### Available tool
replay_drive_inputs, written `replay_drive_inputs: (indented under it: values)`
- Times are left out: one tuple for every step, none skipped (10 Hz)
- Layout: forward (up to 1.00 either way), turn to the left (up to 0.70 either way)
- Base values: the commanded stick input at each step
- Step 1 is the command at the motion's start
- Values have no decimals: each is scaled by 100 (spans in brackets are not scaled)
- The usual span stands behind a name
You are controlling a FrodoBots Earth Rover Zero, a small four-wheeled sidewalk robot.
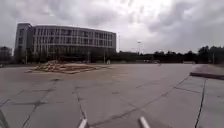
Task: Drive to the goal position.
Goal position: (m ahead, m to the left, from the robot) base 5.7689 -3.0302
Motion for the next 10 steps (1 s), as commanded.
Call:
replay_drive_inputs:
  values:
    - [70,0]
    - [70,0]
    - [70,0]
    - [70,0]
    - [70,0]
    - [70,0]
    - [70,0]
    - [70,0]
    - [70,0]
    - [70,0]
